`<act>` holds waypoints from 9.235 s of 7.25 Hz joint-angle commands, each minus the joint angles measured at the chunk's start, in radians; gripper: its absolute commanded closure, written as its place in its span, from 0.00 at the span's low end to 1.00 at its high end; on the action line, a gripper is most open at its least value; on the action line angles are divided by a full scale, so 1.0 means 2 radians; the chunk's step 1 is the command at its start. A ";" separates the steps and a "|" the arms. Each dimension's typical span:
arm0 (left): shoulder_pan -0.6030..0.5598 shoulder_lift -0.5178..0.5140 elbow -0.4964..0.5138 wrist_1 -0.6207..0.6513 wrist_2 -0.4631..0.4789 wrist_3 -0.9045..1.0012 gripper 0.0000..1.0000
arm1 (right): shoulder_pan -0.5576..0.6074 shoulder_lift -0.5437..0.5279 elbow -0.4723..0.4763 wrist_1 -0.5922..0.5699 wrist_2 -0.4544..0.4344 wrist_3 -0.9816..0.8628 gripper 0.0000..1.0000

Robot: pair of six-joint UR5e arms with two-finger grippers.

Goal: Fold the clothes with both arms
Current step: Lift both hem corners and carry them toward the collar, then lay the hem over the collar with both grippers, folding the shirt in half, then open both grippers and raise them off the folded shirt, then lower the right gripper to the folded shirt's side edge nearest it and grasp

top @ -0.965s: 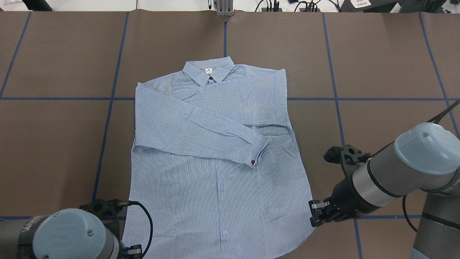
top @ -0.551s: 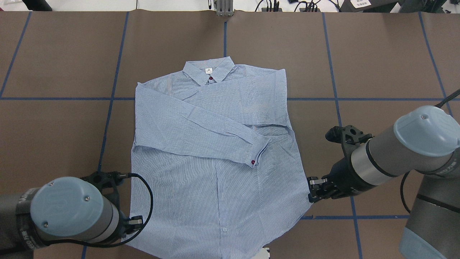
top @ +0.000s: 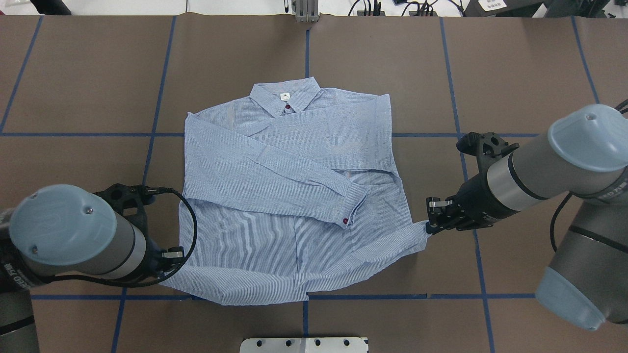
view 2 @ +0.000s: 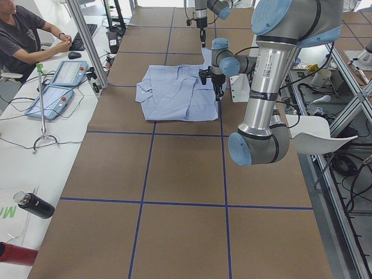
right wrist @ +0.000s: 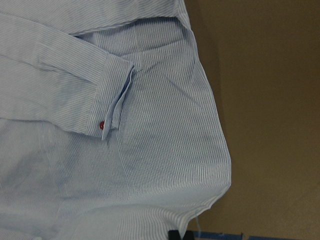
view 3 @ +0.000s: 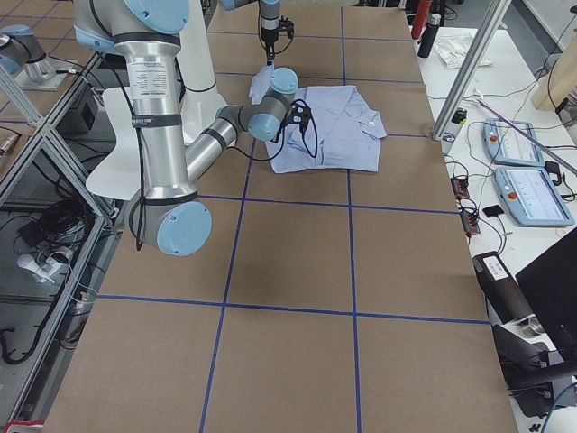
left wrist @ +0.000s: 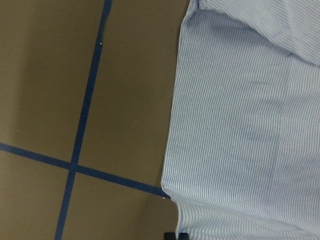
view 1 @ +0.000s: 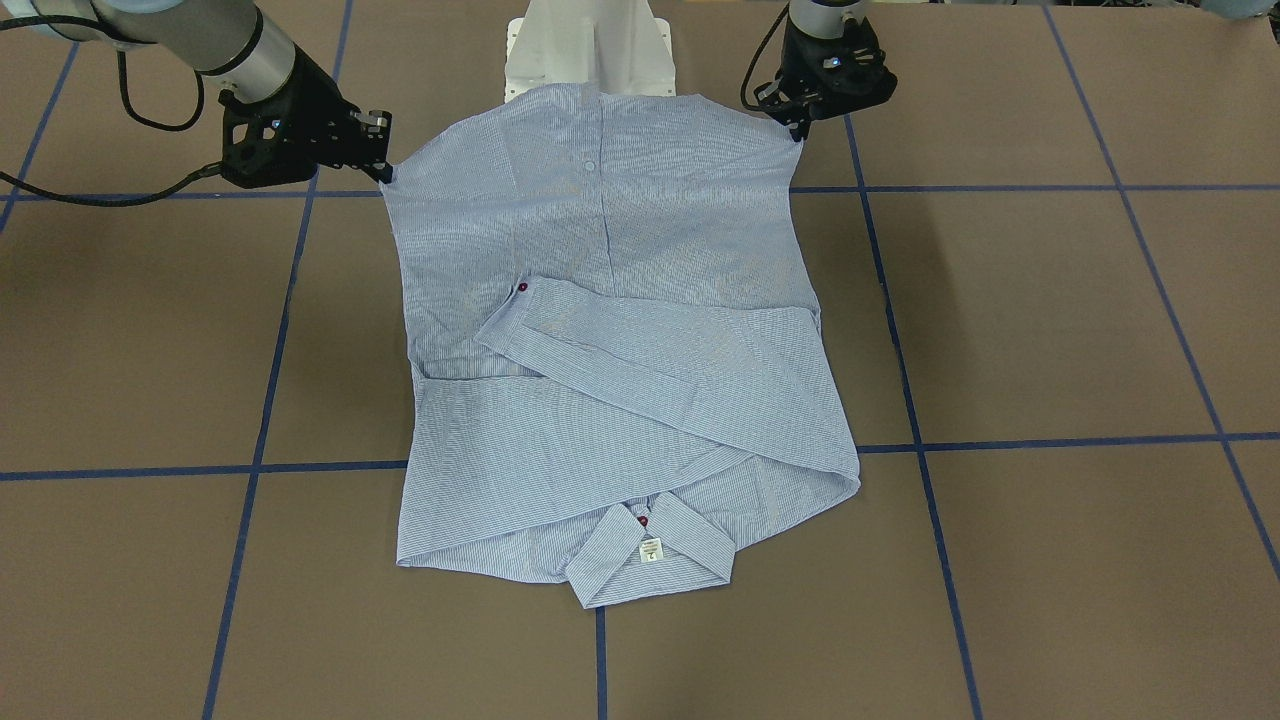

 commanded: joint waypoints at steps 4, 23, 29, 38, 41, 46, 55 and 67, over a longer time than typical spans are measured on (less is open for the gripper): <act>-0.064 -0.010 0.034 -0.002 -0.011 0.016 1.00 | 0.040 0.055 -0.038 -0.003 0.003 -0.011 1.00; -0.236 -0.130 0.289 -0.178 -0.021 0.085 1.00 | 0.144 0.270 -0.334 0.002 -0.025 -0.064 1.00; -0.235 -0.135 0.337 -0.233 -0.021 0.082 1.00 | 0.137 0.277 -0.363 0.002 -0.026 -0.065 1.00; -0.234 -0.148 0.387 -0.272 -0.021 0.078 1.00 | 0.131 0.282 -0.426 0.104 -0.033 -0.063 1.00; -0.234 -0.147 0.386 -0.272 -0.021 0.080 0.49 | 0.131 0.283 -0.427 0.104 -0.033 -0.058 0.41; -0.235 -0.140 0.330 -0.247 -0.021 0.079 0.00 | 0.122 0.248 -0.359 0.100 -0.022 -0.054 0.00; -0.234 -0.141 0.320 -0.237 -0.021 0.065 0.00 | 0.022 0.135 -0.272 0.100 -0.038 -0.025 0.02; -0.235 -0.140 0.312 -0.237 -0.020 0.062 0.00 | 0.000 0.079 -0.199 0.070 -0.044 -0.025 1.00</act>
